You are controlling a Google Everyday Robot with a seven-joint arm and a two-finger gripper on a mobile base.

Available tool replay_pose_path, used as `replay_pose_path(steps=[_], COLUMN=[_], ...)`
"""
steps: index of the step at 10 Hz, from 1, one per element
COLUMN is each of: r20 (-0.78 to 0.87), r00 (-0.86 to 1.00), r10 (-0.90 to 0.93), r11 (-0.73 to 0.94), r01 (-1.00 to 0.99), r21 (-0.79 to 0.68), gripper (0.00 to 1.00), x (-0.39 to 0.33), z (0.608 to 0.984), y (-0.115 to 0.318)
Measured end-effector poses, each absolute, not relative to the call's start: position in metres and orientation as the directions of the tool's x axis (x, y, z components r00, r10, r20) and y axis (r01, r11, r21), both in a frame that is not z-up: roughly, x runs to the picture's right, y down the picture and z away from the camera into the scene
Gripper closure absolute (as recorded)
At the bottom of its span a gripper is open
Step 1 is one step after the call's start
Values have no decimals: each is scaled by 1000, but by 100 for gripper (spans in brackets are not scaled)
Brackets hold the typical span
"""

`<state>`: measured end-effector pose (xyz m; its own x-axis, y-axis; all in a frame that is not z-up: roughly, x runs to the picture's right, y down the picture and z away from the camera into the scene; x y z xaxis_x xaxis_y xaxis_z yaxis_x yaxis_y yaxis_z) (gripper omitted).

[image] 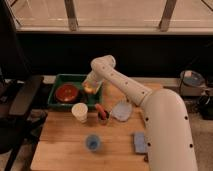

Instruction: Place apple in tray

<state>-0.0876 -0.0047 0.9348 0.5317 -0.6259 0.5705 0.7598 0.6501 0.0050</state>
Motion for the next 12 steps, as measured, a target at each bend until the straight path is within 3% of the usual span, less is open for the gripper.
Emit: replay_pose_path(steps=[4,5,12], r20=[531,540,558], r00=[682,692,707], r10=[-503,-479,-433], r11=[756,768,806], r01=[645,629,581], r21=[-111,-124,-111], gripper=[25,21,20], x=[-82,-82,-81], z=[956,960,956], y=[9,13,12])
